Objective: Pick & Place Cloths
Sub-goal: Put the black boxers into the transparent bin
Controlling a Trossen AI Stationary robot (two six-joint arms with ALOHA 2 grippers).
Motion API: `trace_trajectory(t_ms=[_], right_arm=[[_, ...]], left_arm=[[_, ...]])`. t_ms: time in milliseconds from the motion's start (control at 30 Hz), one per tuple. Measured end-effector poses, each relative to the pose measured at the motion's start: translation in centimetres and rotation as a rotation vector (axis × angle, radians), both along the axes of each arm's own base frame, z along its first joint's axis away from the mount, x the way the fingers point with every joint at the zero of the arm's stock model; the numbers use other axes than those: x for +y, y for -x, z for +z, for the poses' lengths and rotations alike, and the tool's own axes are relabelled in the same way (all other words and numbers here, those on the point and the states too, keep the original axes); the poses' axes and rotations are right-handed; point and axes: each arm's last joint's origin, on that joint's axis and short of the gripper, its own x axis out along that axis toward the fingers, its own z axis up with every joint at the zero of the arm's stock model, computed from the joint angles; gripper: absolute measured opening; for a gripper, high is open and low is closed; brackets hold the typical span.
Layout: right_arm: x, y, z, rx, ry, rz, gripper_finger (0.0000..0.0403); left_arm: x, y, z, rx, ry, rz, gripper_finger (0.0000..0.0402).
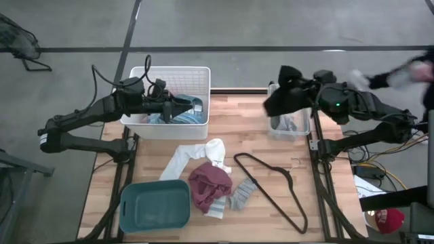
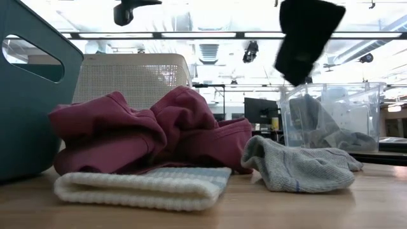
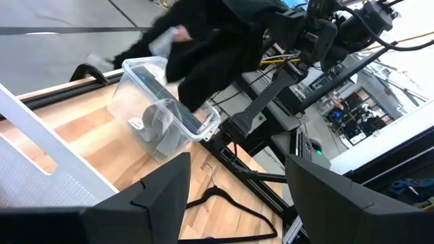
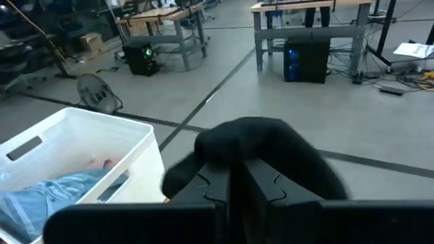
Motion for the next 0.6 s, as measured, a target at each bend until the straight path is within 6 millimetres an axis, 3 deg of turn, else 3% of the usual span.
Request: trace_trajectory(t_ms=[233, 467, 600], right_arm=[[-0.1, -0.4, -1.3, 0.097, -0.015, -0.005, 0.0012], [-0.4, -0.5, -6.0, 0.273, -0.226, -0.138, 0.0013], [-0.3, -1.4, -9.2, 0.350, -0.360, -0.108, 0.0016]], left_arm=[[0.2, -0.5, -0.3, 0.016, 0.005, 0.001, 0.0245], [0.3, -1.1, -0.7, 0.035, 0.020, 0.001, 0.0245], [0.4, -1.1, -0.7, 0.038, 0.022, 0.001, 0.0245]])
